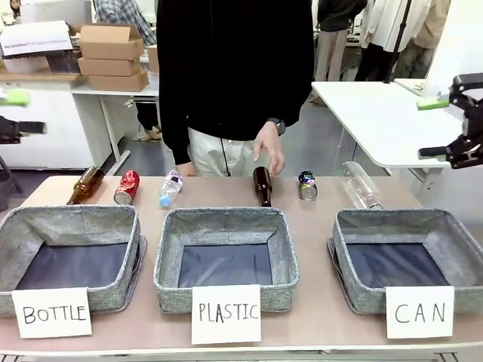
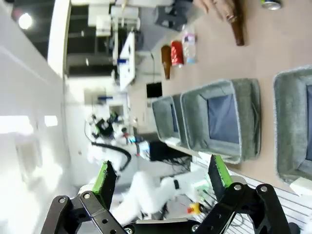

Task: Sort the can waste into the basket.
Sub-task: Pick up the can waste from the table and place it in the right Fabric basket.

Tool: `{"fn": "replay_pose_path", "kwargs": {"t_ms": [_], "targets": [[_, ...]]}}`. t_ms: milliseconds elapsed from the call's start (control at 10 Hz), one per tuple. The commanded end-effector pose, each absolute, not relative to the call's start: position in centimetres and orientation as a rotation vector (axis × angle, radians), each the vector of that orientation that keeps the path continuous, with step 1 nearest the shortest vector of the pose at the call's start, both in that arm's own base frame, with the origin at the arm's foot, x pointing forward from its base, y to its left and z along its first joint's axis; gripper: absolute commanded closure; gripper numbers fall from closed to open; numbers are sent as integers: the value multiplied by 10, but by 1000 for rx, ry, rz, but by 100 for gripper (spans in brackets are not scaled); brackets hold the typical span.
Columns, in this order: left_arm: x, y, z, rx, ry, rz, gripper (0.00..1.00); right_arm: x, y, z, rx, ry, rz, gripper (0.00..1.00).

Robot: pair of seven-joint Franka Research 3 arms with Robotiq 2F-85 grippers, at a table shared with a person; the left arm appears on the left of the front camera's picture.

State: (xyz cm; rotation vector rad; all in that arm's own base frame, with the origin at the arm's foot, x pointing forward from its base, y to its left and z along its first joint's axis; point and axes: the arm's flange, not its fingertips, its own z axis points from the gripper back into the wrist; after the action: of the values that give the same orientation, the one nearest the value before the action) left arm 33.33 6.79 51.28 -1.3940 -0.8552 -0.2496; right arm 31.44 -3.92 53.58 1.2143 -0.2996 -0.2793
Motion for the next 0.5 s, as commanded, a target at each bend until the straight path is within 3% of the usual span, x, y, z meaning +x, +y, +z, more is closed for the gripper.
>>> {"fn": "replay_pose_path", "kwargs": {"t_ms": [0, 100, 400], "targets": [[285, 24, 450, -1407, -792, -272, 0, 293, -12, 518, 1061, -376, -402, 0], [333, 68, 513, -1394, -855, -250, 0, 314, -39, 536, 1214, -300, -279, 0], [333, 68, 513, -1394, -855, -250, 0, 314, -39, 536, 1214, -300, -279, 0]]}}
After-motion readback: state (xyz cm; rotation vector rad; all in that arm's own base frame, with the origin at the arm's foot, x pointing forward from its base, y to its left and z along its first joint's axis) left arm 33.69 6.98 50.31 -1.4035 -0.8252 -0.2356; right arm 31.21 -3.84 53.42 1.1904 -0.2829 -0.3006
